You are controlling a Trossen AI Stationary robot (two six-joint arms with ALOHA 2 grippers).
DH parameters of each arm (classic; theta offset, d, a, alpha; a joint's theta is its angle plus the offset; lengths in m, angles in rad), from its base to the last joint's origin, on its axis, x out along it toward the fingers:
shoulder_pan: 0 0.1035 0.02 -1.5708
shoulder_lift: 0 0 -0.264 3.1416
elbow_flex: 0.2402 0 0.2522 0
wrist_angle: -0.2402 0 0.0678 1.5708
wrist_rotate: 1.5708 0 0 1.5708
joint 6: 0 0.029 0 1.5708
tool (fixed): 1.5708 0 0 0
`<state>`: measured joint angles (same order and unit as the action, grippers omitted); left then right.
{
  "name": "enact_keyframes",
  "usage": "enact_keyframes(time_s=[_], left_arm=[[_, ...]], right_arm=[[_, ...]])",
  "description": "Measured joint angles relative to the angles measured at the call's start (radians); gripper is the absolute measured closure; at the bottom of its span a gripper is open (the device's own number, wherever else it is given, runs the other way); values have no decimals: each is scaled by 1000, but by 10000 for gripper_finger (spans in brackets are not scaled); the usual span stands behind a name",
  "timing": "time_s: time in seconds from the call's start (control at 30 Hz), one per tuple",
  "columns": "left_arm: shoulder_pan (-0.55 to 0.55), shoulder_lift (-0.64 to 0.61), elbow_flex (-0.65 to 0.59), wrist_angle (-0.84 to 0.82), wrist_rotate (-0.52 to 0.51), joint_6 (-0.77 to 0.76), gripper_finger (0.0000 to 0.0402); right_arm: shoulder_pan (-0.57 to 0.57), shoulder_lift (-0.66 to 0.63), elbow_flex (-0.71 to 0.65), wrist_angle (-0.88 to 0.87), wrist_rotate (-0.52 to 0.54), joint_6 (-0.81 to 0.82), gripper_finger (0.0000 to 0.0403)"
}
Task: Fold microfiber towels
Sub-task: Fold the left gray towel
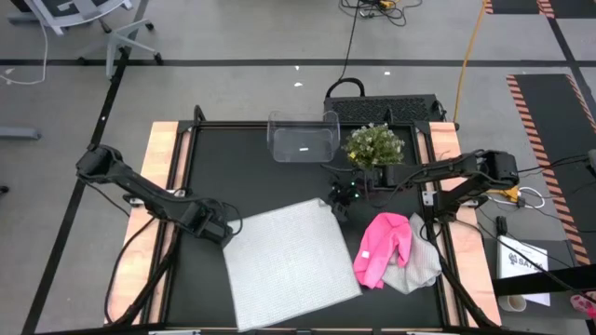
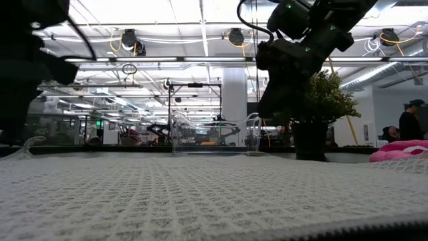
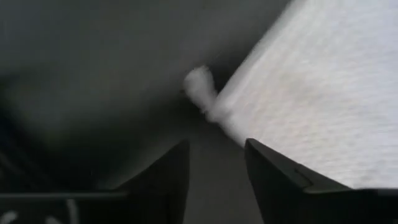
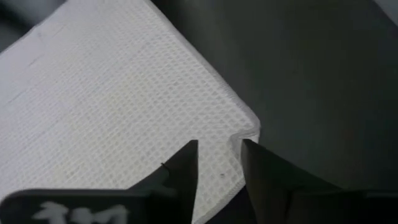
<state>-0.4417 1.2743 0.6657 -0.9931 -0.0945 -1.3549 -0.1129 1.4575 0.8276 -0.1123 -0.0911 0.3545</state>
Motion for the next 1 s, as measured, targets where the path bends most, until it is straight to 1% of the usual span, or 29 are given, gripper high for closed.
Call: enact_keyframes(time_s=[0.1, 0.2, 0.3, 0.4, 0.5, 0.6, 0.7, 0.8, 0.9, 1.0], left_arm=[[0, 0, -30, 3, 53, -58, 214], [0, 0, -36, 8, 61, -80, 196], [0, 0, -36, 25, 28, -80, 183], [3, 0, -36, 48, -26, -87, 173], [16, 0, -36, 88, -57, -89, 168], [28, 0, -36, 123, -61, -78, 167], [34, 6, -41, 129, -63, -58, 167], [37, 10, -72, 134, -43, -64, 167], [37, 10, -115, 221, -13, -77, 167], [37, 5, -142, 275, -15, -88, 167]], right_arm=[[-4, 23, 0, 15, 12, 1, 268], [-4, 61, 0, 47, 11, 0, 258], [-4, 101, 0, 60, 10, 0, 252], [-5, 130, 0, 88, 9, 0, 250], [-5, 152, 0, 96, 7, 6, 250], [-5, 155, 0, 100, -11, 18, 250], [-6, 156, 0, 101, -15, -7, 250], [-10, 156, 0, 101, -15, -16, 250], [-19, 156, 0, 101, -13, -23, 250], [-32, 156, 0, 99, -13, -26, 250]])
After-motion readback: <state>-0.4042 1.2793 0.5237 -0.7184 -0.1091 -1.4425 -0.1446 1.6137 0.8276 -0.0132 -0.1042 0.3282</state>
